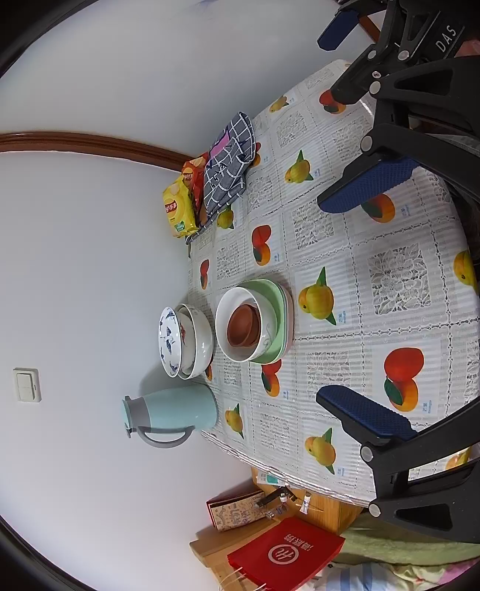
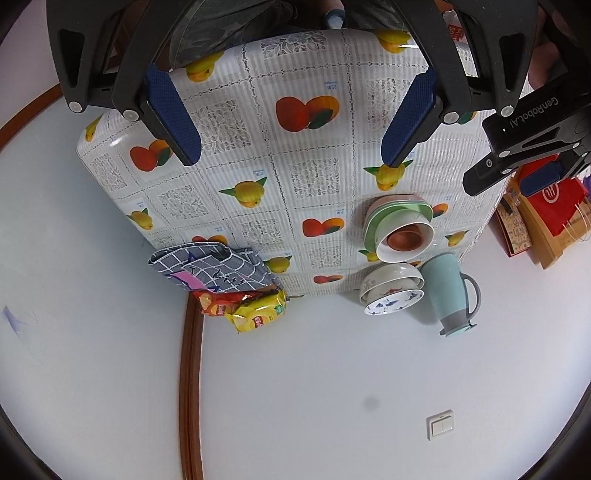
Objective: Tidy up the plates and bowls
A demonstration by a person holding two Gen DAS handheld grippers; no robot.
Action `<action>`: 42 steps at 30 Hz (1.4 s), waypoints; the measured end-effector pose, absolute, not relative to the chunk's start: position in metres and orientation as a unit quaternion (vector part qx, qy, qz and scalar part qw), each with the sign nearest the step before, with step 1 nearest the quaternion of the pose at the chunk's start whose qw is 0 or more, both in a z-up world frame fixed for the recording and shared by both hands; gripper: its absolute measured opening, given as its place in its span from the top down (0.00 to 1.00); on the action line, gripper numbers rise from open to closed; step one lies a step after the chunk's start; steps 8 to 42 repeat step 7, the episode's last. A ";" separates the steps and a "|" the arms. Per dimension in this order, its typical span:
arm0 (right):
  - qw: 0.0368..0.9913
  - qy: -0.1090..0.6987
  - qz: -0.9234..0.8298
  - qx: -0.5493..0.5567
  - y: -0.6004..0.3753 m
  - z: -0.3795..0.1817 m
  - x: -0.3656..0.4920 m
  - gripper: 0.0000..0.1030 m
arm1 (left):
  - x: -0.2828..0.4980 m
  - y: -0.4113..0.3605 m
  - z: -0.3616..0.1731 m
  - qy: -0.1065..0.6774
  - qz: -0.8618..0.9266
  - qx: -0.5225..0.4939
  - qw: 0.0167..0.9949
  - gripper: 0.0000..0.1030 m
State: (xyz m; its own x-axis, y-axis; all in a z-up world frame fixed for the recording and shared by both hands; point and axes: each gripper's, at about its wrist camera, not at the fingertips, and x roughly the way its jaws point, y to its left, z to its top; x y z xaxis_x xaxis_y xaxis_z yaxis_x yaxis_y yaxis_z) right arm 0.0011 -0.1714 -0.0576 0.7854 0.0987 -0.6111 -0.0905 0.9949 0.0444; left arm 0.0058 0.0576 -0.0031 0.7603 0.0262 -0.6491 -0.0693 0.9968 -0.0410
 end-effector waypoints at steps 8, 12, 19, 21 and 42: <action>0.945 0.324 0.055 0.006 -0.172 -0.058 0.003 0.06 | 0.006 0.059 -0.001 0.343 0.031 -0.031 0.938 0.08; 0.945 0.324 0.055 0.006 -0.172 -0.058 0.003 0.06 | 0.006 0.059 -0.001 0.343 0.031 -0.031 0.938 0.08; 0.945 0.324 0.055 0.006 -0.172 -0.058 0.003 0.06 | 0.006 0.059 -0.001 0.343 0.031 -0.031 0.938 0.08; 0.945 0.324 0.055 0.006 -0.172 -0.058 0.003 0.06 | 0.006 0.059 -0.001 0.343 0.031 -0.031 0.938 0.08; 0.945 0.324 0.055 0.006 -0.172 -0.058 0.003 0.06 | 0.006 0.059 -0.001 0.343 0.031 -0.031 0.938 0.08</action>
